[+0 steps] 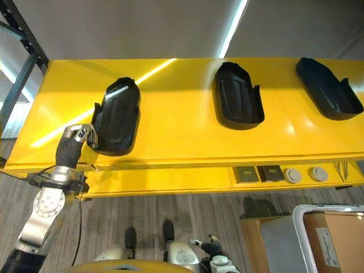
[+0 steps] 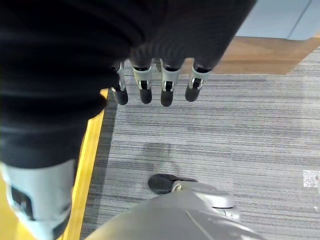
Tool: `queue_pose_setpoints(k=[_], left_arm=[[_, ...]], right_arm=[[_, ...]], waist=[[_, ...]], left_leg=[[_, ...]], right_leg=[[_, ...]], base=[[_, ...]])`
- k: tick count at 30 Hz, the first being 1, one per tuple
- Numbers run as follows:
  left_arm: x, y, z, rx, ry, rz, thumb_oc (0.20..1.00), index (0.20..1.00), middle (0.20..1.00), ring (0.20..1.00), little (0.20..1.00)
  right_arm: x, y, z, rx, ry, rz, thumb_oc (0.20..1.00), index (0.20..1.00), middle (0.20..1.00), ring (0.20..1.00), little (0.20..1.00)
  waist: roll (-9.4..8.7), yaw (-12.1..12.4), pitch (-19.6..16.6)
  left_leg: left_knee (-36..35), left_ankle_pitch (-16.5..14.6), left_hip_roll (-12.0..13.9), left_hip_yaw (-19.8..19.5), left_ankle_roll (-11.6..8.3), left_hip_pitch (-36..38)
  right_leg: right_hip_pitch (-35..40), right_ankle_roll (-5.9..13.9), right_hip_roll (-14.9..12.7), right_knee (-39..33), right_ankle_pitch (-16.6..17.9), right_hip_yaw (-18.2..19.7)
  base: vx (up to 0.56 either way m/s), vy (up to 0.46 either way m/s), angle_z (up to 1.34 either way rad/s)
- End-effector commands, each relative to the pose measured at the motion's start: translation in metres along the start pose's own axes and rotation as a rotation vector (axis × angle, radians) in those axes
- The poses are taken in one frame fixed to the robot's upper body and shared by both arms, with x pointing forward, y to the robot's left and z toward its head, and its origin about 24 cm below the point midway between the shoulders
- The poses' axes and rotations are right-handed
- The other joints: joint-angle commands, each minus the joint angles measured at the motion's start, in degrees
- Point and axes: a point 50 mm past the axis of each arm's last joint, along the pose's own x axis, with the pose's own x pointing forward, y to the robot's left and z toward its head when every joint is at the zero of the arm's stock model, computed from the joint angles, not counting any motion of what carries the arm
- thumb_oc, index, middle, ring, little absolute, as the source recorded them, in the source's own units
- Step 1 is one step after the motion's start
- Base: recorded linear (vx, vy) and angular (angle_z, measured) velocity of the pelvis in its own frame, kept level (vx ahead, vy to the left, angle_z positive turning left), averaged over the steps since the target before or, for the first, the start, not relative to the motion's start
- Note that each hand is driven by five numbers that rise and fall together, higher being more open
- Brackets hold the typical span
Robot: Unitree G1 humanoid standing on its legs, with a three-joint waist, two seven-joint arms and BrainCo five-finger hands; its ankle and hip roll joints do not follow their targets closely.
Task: Move parts from the plastic box to the shelf.
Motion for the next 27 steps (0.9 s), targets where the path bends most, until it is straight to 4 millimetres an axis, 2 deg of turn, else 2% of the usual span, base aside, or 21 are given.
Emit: queue_pose_setpoints(k=[1,6,9,15,21,27], left_arm=[[0.005,-0.005,0.018,-0.046,-0.089,-0.088,0.200,0.200,0.200,0.200,0.200],[-0.015,-0.008,-0.003,-0.053,0.064,-0.166,0.200,0.200,0.200,0.200,0.200],[-0.015,-0.011,-0.006,-0.054,0.078,-0.174,0.200,0.200,0.200,0.200,0.200],[-0.008,-0.015,-0.016,-0.059,0.098,-0.161,0.200,0.200,0.200,0.200,0.200],[0.013,-0.020,-0.020,-0.013,0.061,-0.128,0.200,0.200,0.200,0.200,0.200],[0.022,-0.019,-0.029,0.002,0.081,-0.079,0.200,0.200,0.200,0.200,0.200]], right_arm=[[-0.005,0.025,-0.008,-0.023,0.029,0.057,1.000,1.000,1.000,1.000,1.000],[-0.004,0.024,-0.006,-0.030,0.029,0.055,1.000,1.000,1.000,1.000,1.000],[-0.004,0.025,-0.006,-0.035,0.029,0.056,1.000,1.000,1.000,1.000,1.000],[-0.005,0.027,-0.006,-0.034,0.033,0.057,1.000,1.000,1.000,1.000,1.000],[-0.006,0.027,-0.009,-0.030,0.038,0.052,1.000,1.000,1.000,1.000,1.000],[-0.006,0.025,-0.009,-0.026,0.037,0.038,1.000,1.000,1.000,1.000,1.000]], waist=[[-1.40,-0.7,-3.1],[-0.90,-0.1,-2.1],[-0.91,-0.2,-2.0],[-1.23,-0.9,-1.9],[-1.55,-1.8,-2.1],[-1.58,-2.3,-2.1]], left_leg=[[0.1,-2.5,4.0,-4.9,-2.01,-2.5],[0.2,-2.3,3.6,-4.9,-1.58,-3.0],[0.2,-2.3,3.4,-4.6,-1.49,-3.1],[0.1,-2.3,3.3,-3.9,-1.41,-3.2],[0.0,-2.4,3.4,-3.4,-1.49,-3.2],[0.0,-2.3,3.6,-3.2,-1.67,-3.3]], right_leg=[[1.1,5.40,-6.5,0.7,-4.4,0.3],[0.3,5.71,-7.0,0.8,-3.8,0.2],[0.0,5.85,-7.2,0.7,-3.6,0.5],[-0.4,5.89,-7.3,0.7,-3.3,1.0],[-0.7,5.91,-7.3,0.7,-3.4,1.4],[-0.8,5.80,-7.1,0.6,-3.5,1.4]], base=[[-0.05,0.004,0.07],[-0.07,0.024,0.04],[-0.02,0.006,0.01],[-0.01,0.003,-0.07],[0.00,0.000,-0.02],[0.02,-0.006,0.00]])
